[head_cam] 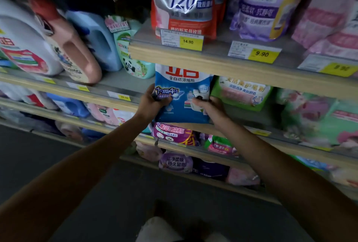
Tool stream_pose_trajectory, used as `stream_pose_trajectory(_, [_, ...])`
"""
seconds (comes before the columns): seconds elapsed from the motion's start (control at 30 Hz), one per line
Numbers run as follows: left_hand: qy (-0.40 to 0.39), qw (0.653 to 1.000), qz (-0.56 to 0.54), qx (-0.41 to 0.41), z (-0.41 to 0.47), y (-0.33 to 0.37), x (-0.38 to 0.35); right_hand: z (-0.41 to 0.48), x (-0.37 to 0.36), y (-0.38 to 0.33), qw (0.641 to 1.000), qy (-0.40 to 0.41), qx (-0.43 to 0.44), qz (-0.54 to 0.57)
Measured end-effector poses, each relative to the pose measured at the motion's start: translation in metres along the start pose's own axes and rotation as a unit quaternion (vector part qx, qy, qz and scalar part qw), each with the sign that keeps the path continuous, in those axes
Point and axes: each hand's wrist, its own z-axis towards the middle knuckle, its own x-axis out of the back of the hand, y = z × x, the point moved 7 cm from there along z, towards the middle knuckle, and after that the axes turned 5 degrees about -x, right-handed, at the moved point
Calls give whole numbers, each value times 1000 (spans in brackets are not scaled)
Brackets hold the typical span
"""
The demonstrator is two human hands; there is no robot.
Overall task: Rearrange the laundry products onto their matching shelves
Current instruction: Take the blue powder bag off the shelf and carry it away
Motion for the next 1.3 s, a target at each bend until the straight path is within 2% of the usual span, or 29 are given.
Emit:
stream_pose_trajectory(0.23, [-71, 997, -1, -15, 58, -17, 25, 31, -31, -5, 997, 62, -19, 51])
stream_pose_trajectory(0.53, [-137, 989, 50, -22, 96, -49, 27, 56, -45, 15, 988, 130, -20, 82])
stream_pose_trajectory(0.77, [-131, 986, 90, -42, 107, -61, 19, 68, -44, 23, 984, 173, -12, 35])
stream_pose_trajectory(1.3, [-134, 976, 172, -19, 94, -66, 20, 53, -49, 29, 981, 186, -10, -44])
